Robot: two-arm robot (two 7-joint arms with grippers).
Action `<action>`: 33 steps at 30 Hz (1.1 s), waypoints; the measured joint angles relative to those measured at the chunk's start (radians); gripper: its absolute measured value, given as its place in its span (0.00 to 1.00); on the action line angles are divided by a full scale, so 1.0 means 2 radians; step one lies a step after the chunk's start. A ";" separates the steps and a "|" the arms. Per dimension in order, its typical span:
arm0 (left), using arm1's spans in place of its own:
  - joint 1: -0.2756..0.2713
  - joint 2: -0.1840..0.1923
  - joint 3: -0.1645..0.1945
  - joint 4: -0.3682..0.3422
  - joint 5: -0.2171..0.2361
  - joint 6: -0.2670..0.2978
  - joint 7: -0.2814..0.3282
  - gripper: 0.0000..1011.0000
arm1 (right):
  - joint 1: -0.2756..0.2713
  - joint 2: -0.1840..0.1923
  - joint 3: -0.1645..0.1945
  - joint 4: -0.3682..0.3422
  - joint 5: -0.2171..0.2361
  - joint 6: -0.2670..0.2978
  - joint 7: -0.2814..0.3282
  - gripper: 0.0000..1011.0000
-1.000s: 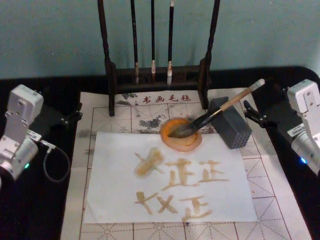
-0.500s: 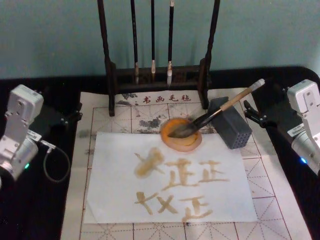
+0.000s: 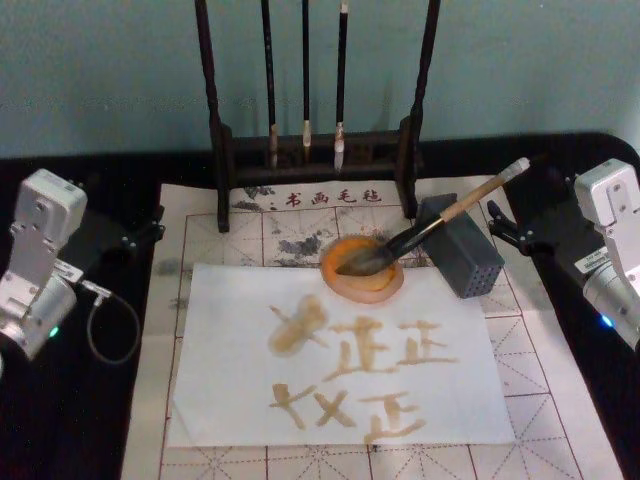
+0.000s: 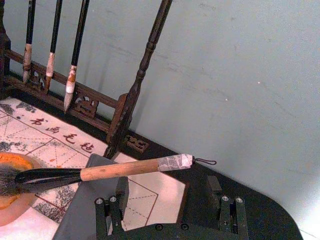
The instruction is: Pick up the brush from the inkstone, write on the paper, then place the brush back to its original position.
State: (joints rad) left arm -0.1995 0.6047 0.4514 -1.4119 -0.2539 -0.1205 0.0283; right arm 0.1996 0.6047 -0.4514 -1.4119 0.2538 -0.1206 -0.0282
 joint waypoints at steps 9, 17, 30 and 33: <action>0.000 0.000 0.000 0.000 0.000 0.000 0.000 0.99 | 0.000 0.000 0.000 0.000 0.000 0.000 0.000 0.99; 0.000 0.000 0.000 0.000 0.000 0.000 0.000 0.99 | 0.000 0.000 0.000 0.000 0.000 0.000 0.000 0.99; 0.000 0.000 0.000 0.000 0.000 0.000 0.000 0.99 | 0.000 0.000 0.000 0.000 0.000 0.000 0.000 0.99; 0.000 0.000 0.000 0.000 0.000 0.000 0.000 0.99 | 0.000 0.000 0.000 0.000 0.000 0.000 0.000 0.99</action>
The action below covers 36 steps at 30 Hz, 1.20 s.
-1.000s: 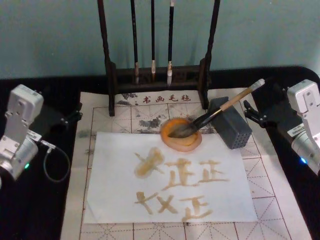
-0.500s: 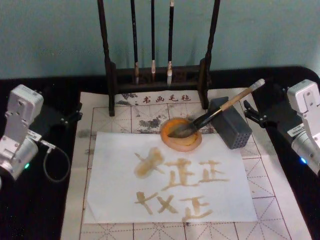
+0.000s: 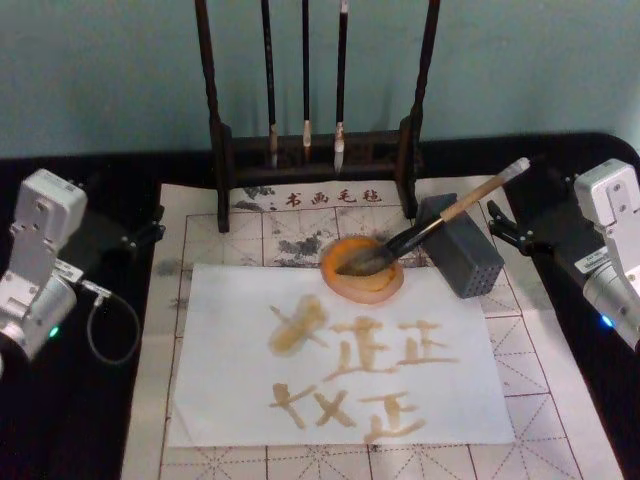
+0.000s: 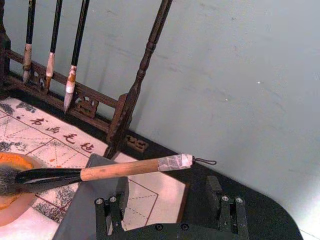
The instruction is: Pick up the brush from the inkstone, write on the paper, then place the brush back to its original position.
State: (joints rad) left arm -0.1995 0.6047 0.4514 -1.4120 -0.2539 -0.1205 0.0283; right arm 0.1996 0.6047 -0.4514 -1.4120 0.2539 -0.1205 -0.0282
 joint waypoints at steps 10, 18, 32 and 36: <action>0.000 0.000 0.000 0.000 0.000 0.000 0.000 0.99 | 0.000 0.000 0.000 0.000 0.000 0.000 0.000 0.99; 0.000 0.000 0.000 0.000 0.000 0.000 0.000 0.99 | -0.006 -0.003 0.012 -0.005 0.010 0.001 0.013 0.99; 0.000 0.000 0.000 0.000 0.000 0.000 0.000 0.99 | -0.047 -0.025 0.076 -0.045 0.149 0.064 0.087 0.99; 0.000 0.000 0.000 0.000 0.000 0.000 0.000 0.99 | -0.054 -0.039 0.094 -0.050 0.187 0.090 0.095 0.99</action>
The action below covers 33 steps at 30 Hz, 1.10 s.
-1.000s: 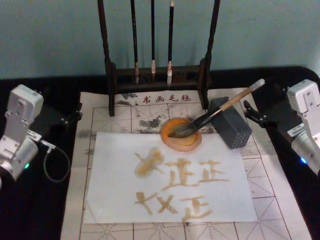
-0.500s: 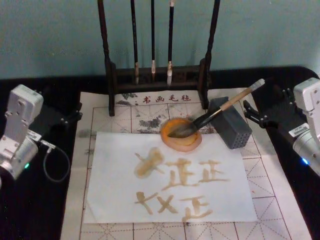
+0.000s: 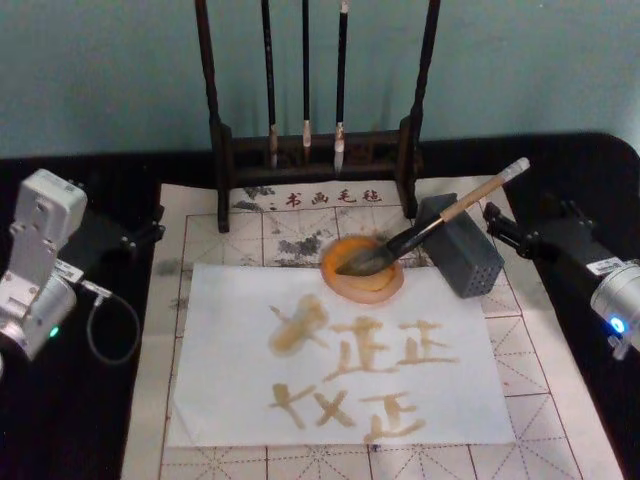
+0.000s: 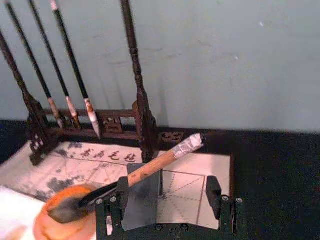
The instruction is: Pick up the brush from the inkstone, write on the paper, then place the brush back to its original position.
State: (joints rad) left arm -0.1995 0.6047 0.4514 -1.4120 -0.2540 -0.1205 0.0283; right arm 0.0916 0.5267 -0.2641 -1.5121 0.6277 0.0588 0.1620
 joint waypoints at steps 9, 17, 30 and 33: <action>0.000 0.000 0.000 0.000 0.000 0.000 0.000 0.99 | -0.007 -0.044 0.041 -0.002 0.075 0.049 0.002 0.99; 0.000 0.000 0.000 0.000 0.000 0.000 0.000 0.99 | -0.002 -0.081 0.062 0.006 0.142 0.073 -0.013 0.99; 0.000 0.000 0.000 0.000 0.000 0.000 0.000 0.99 | 0.015 -0.112 0.069 0.020 0.212 0.098 -0.044 0.99; 0.000 0.000 0.000 0.000 0.000 0.000 0.000 0.99 | 0.023 -0.118 0.066 0.027 0.224 0.102 -0.054 0.99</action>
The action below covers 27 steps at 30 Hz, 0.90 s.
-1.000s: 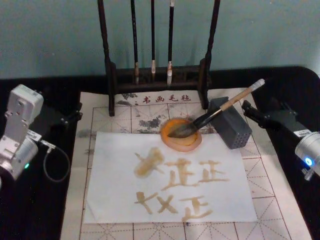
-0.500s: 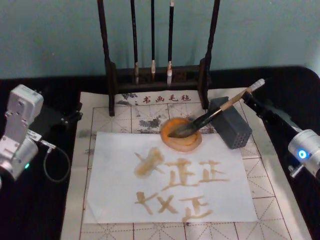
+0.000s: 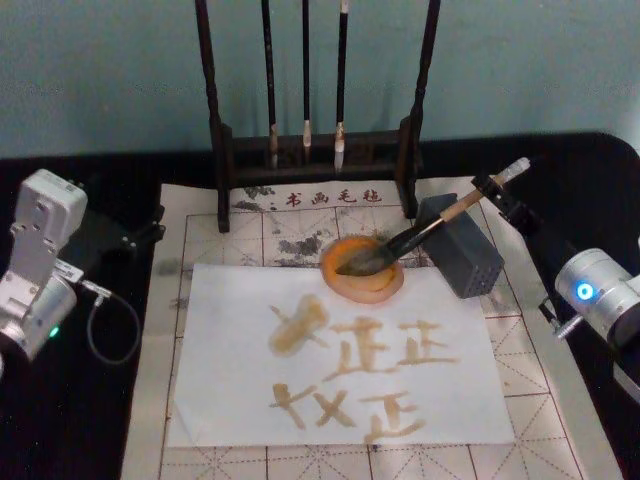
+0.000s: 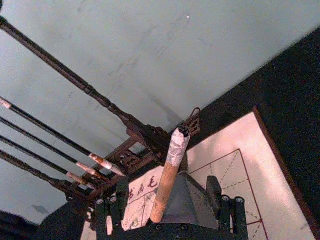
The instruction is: Pick up the brush from the inkstone, write on the paper, then place the brush back to its original position.
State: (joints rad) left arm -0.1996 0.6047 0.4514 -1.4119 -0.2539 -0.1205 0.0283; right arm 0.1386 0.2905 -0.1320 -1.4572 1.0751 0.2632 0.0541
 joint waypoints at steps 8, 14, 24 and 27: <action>0.000 0.000 0.000 0.000 0.000 0.000 0.000 0.99 | 0.014 -0.008 -0.002 0.017 0.022 0.000 -0.010 0.99; 0.000 0.000 0.000 0.000 0.000 0.000 0.000 0.99 | 0.021 -0.011 -0.005 0.025 0.037 -0.004 -0.013 0.99; 0.000 0.000 0.000 0.000 0.000 0.000 0.000 0.99 | 0.028 -0.010 -0.014 0.030 0.050 -0.008 -0.019 0.99; 0.000 0.000 0.000 0.000 0.000 0.000 0.000 0.99 | 0.029 -0.010 -0.017 0.030 0.054 -0.010 -0.022 0.99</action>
State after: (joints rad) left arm -0.1995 0.6047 0.4514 -1.4120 -0.2539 -0.1206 0.0283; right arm 0.1974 0.2702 -0.1658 -1.3978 1.1841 0.2431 0.0092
